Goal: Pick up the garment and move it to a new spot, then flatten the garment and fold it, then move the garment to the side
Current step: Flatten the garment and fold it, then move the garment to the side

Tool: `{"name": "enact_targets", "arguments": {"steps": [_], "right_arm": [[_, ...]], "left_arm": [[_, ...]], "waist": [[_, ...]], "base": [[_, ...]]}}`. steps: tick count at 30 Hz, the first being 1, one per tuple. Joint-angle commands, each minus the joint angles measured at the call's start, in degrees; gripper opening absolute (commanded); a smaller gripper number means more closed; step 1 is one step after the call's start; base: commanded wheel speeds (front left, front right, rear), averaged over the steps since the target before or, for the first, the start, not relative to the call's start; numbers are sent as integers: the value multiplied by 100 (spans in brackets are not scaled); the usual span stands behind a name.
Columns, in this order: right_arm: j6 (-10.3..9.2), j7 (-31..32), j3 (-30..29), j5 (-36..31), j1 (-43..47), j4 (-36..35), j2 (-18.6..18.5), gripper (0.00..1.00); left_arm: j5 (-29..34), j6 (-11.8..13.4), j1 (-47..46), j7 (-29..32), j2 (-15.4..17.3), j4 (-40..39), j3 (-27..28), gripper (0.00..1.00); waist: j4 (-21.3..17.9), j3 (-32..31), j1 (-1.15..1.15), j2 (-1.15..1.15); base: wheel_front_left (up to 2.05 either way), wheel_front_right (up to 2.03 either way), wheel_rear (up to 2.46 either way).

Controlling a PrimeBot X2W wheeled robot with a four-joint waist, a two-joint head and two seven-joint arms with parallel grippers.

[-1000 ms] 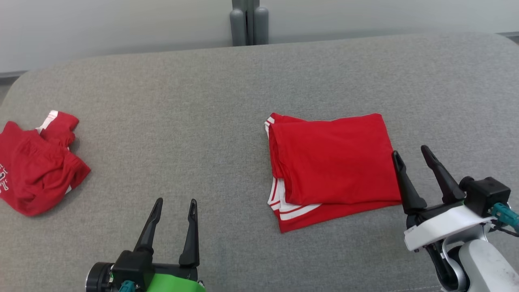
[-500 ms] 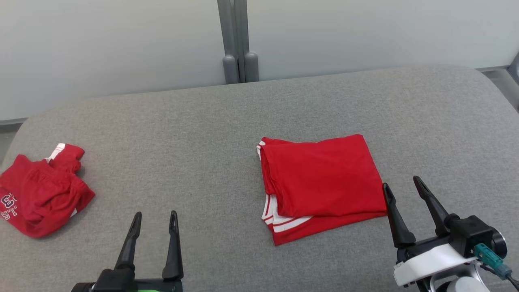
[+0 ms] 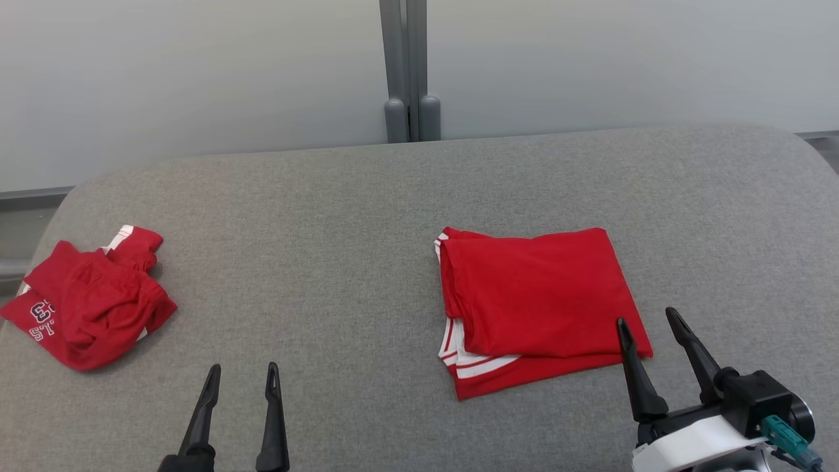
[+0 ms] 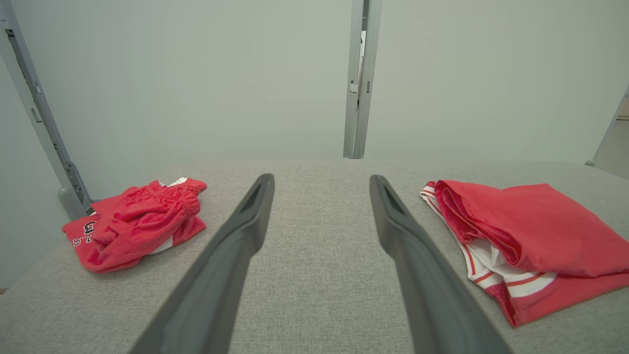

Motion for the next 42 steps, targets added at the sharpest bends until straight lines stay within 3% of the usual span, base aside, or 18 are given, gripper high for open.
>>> {"name": "enact_targets", "arguments": {"steps": [1,42], "right_arm": [[2,-15,-12,-33,56,18,11,100],[2,-16,140,92,-86,113,-90,100]], "left_arm": [[55,-36,58,0,12,17,-8,100],[15,16,-127,0,12,48,-186,100]], "waist": [[16,-12,0,0],[179,193,0,0]], "base": [[0,0,0],[0,0,0]]}}
